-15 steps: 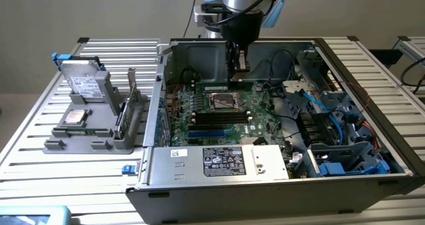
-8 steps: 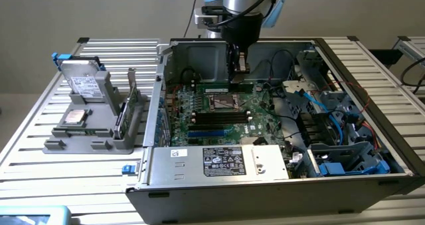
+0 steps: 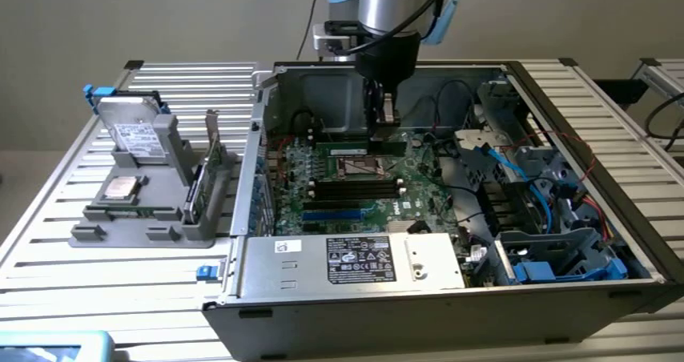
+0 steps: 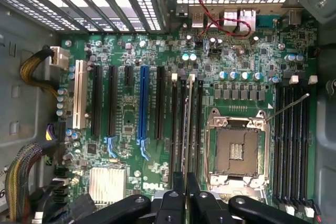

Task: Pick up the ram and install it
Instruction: 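Insert the ram into the slot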

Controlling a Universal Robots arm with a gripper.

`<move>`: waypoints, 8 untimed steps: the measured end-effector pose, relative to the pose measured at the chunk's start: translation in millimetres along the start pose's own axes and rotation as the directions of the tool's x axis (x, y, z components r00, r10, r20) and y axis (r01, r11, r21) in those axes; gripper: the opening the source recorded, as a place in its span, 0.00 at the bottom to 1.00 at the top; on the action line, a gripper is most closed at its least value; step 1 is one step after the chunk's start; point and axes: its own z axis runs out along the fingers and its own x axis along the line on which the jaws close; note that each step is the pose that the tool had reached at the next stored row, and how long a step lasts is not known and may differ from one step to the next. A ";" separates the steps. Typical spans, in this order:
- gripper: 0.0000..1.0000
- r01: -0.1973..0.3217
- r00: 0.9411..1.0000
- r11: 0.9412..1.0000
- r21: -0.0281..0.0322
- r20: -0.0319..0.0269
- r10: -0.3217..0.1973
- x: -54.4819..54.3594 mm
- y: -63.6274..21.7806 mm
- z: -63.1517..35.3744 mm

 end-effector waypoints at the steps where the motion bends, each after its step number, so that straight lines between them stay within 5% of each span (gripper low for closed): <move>1: 0.13 0.000 1.000 1.000 0.000 0.000 0.000 -0.2 0.0 1.8; 8: 0.13 0.000 1.000 1.000 0.000 -0.003 0.000 -1.3 -0.4 15.3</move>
